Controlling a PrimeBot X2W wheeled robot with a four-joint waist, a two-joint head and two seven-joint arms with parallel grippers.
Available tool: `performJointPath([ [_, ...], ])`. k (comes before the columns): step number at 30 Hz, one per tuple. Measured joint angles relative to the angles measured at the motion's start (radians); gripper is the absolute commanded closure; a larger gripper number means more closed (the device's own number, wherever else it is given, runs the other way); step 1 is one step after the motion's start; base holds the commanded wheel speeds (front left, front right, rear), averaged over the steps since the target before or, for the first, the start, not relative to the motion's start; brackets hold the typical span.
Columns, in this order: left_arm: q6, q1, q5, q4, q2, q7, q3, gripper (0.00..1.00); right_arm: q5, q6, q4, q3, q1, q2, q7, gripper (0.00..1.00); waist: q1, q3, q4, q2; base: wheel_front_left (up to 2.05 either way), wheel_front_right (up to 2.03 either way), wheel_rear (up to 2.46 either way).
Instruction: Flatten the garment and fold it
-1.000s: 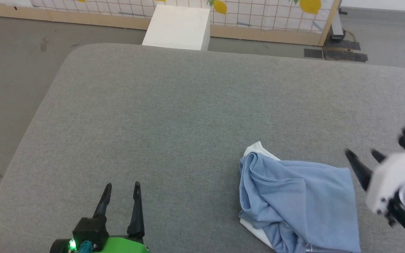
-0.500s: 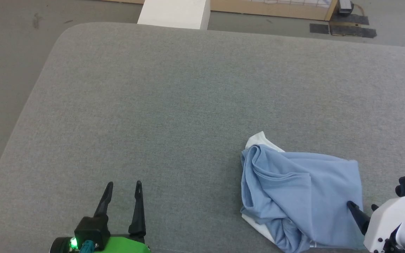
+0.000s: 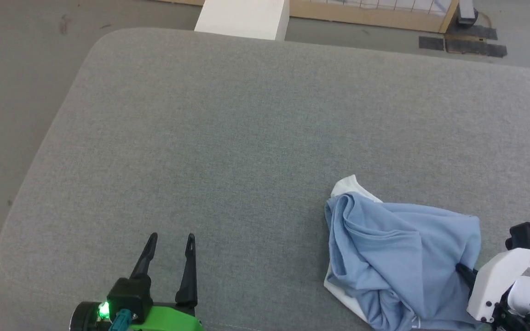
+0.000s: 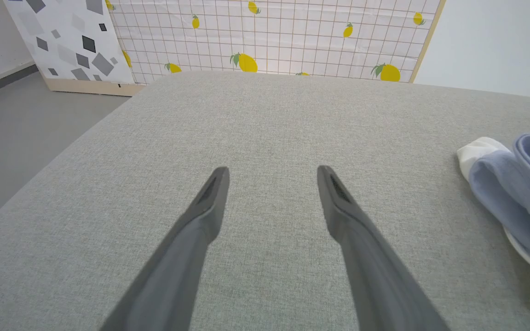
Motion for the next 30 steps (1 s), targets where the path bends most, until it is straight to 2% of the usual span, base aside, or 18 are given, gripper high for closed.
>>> performJointPath([
  [5, 0.000, 0.001, 0.004, -0.007, 0.011, -0.001, -0.005, 0.00, -0.014, 0.000, -0.016, 0.021, 0.002, -0.016, -0.027, 1.00, 0.0000, -0.024, -0.016, 0.0000, 0.00, 0.00, 0.00],
  [10, 0.000, 0.001, 0.008, -0.027, 0.017, -0.001, -0.010, 0.00, -0.032, 0.000, -0.063, 0.057, -0.011, -0.076, -0.056, 1.00, 0.0000, -0.041, -0.057, 0.0000, 0.00, 0.00, 0.00],
  [16, 0.000, -0.012, 0.024, -0.055, 0.029, 0.008, -0.016, 0.00, -0.051, 0.000, -0.071, 0.092, -0.105, -0.155, -0.063, 1.00, 0.0000, -0.044, -0.120, 0.0000, 0.00, 0.00, 0.00],
  [24, 0.001, -0.094, 0.047, -0.103, 0.048, 0.050, -0.022, 0.00, -0.075, 0.000, -0.014, 0.128, -0.281, -0.266, -0.064, 1.00, 0.0000, -0.011, -0.221, 0.0000, 0.00, 0.00, 0.00],
  [30, -0.001, -0.161, 0.086, -0.128, 0.053, 0.079, -0.039, 0.00, -0.093, 0.000, 0.056, 0.095, -0.386, -0.342, -0.066, 1.00, 0.0000, 0.047, -0.278, 0.0000, 0.00, 0.00, 0.00],
])
